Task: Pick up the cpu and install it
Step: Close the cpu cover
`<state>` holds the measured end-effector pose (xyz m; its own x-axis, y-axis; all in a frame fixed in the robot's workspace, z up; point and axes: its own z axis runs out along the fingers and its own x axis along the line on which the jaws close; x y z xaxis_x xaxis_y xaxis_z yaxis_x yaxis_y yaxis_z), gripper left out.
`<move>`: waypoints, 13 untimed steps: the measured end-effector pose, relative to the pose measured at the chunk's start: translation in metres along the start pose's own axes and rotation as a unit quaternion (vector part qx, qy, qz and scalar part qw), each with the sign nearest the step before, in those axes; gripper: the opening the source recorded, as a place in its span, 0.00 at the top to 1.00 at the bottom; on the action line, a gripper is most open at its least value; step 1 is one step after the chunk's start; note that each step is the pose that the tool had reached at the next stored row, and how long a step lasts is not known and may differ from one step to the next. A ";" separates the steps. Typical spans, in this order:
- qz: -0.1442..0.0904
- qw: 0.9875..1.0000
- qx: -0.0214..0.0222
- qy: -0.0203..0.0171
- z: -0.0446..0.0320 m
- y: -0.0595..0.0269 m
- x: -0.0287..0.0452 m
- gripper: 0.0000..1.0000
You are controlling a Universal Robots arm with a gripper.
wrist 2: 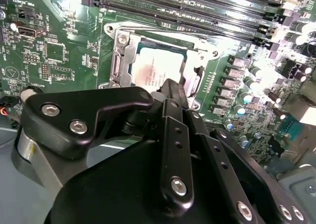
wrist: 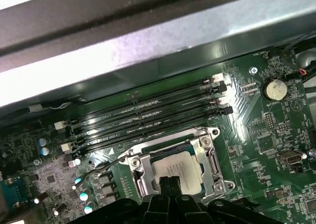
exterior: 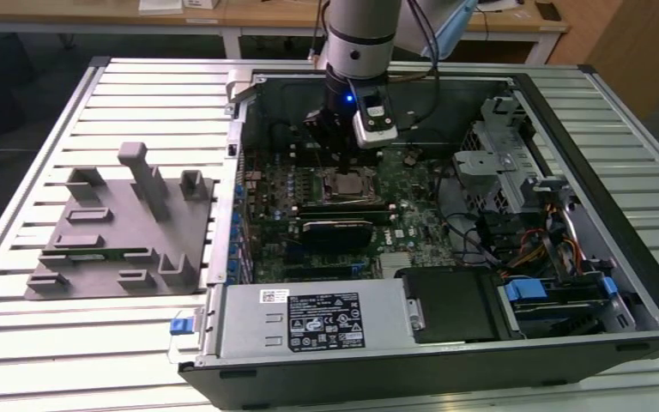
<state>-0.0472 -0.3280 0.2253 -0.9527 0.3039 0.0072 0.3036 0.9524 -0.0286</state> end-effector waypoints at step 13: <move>0.000 1.000 0.004 0.013 0.0002 0.0000 0.0000 0.89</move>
<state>-0.0472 -0.3280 0.2251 -0.9521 0.3039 0.0340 0.3027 0.9524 -0.0372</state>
